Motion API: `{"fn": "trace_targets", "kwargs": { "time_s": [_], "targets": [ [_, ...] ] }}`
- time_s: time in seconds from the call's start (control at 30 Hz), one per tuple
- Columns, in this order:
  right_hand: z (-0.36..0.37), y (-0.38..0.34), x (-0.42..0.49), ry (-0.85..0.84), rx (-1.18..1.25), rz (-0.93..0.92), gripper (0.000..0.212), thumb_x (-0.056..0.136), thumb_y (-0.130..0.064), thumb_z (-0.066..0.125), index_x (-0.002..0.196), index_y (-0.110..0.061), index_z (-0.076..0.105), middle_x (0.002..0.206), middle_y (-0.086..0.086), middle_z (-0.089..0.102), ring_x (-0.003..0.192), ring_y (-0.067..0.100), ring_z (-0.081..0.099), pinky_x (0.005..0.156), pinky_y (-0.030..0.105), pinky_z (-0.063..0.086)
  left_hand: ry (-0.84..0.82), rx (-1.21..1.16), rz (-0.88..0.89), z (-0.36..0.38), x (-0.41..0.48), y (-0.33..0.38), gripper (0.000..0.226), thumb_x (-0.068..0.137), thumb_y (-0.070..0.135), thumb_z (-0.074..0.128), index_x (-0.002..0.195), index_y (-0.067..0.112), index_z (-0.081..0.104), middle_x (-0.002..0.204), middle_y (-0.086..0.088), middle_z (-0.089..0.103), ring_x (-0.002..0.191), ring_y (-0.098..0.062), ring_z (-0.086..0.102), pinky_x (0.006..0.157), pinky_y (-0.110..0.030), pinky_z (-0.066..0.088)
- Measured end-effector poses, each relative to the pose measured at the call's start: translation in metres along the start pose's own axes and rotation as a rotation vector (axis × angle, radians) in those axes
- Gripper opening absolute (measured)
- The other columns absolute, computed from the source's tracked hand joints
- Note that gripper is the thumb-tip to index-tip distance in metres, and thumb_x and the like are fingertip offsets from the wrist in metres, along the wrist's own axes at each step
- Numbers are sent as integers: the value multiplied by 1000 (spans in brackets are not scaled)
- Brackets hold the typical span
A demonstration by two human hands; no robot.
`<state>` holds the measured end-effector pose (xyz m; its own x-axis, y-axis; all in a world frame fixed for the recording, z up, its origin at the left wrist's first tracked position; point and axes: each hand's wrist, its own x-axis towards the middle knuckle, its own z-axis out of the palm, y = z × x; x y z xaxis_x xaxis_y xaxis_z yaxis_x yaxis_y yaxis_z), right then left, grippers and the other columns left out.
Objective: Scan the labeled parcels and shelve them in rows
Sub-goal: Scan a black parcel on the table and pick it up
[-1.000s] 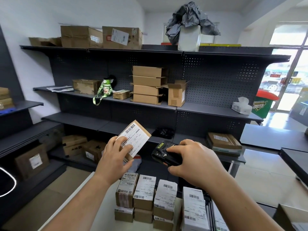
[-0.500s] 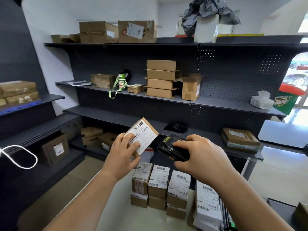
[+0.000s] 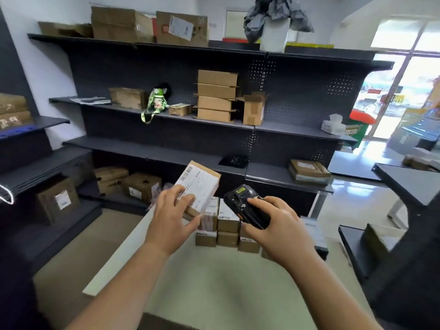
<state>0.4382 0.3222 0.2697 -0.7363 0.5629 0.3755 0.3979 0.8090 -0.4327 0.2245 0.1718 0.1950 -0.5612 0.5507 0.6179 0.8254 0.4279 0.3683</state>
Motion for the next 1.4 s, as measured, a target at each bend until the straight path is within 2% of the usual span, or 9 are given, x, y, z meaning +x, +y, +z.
{"fn": "trace_targets", "kwargs": {
  "time_s": [0.1,0.2,0.4,0.5,0.67,0.77,0.93,1.1,1.4],
  "targets": [
    [9,-8,-48,25,30,71,56,79,-48,72,133,-42,57,130,-11,51,112,16,54,88,31,48,-50,-52,-63,-20,-42,15,50,82,41,74,126,23,57,144,0,34,134,-22,27,101,-45,43],
    [5,-8,-91,61,61,116,56,77,-53,69,131,-42,57,127,-12,54,109,17,56,86,36,52,-74,-70,-53,-41,-73,38,52,83,43,72,128,25,54,145,2,32,135,-19,26,100,-41,45],
    [-28,7,-166,145,181,164,61,73,-58,66,130,-40,58,127,-12,54,112,16,56,93,40,52,-66,-84,-42,-71,-124,107,52,85,46,69,130,28,51,146,6,28,135,-15,24,99,-36,45],
    [-52,23,-212,173,221,153,63,73,-62,64,132,-39,57,127,-11,55,112,14,55,93,38,52,-50,-98,-32,-79,-160,152,51,85,45,68,130,28,51,144,6,27,134,-15,24,98,-35,46],
    [-97,60,-291,167,257,157,59,79,-51,72,134,-39,56,131,-12,52,114,12,53,94,36,51,-49,-123,-47,-86,-225,226,50,85,43,69,130,28,52,144,5,28,134,-15,24,100,-34,43],
    [-119,81,-331,146,302,186,57,80,-48,72,133,-39,56,125,-15,52,114,8,50,94,31,48,-89,-138,-60,-83,-259,266,49,85,41,70,129,27,54,144,5,28,134,-15,24,101,-34,43],
    [-137,133,-377,135,330,251,54,79,-47,73,130,-41,58,124,-17,53,110,5,52,86,24,45,-134,-159,-44,-46,-295,315,48,82,37,74,125,24,58,142,1,33,134,-20,26,104,-42,43],
    [-144,213,-395,119,264,335,56,78,-54,68,131,-43,56,129,-16,51,116,8,51,96,35,49,-179,-212,-19,25,-308,365,46,80,35,76,121,22,61,140,-3,37,132,-26,32,105,-45,42],
    [-175,339,-409,56,204,408,57,78,-54,67,132,-39,57,130,-13,51,118,11,51,97,34,47,-252,-266,-43,123,-318,464,45,78,32,79,118,19,62,138,-4,39,127,-29,35,104,-42,41]
  ]
}}
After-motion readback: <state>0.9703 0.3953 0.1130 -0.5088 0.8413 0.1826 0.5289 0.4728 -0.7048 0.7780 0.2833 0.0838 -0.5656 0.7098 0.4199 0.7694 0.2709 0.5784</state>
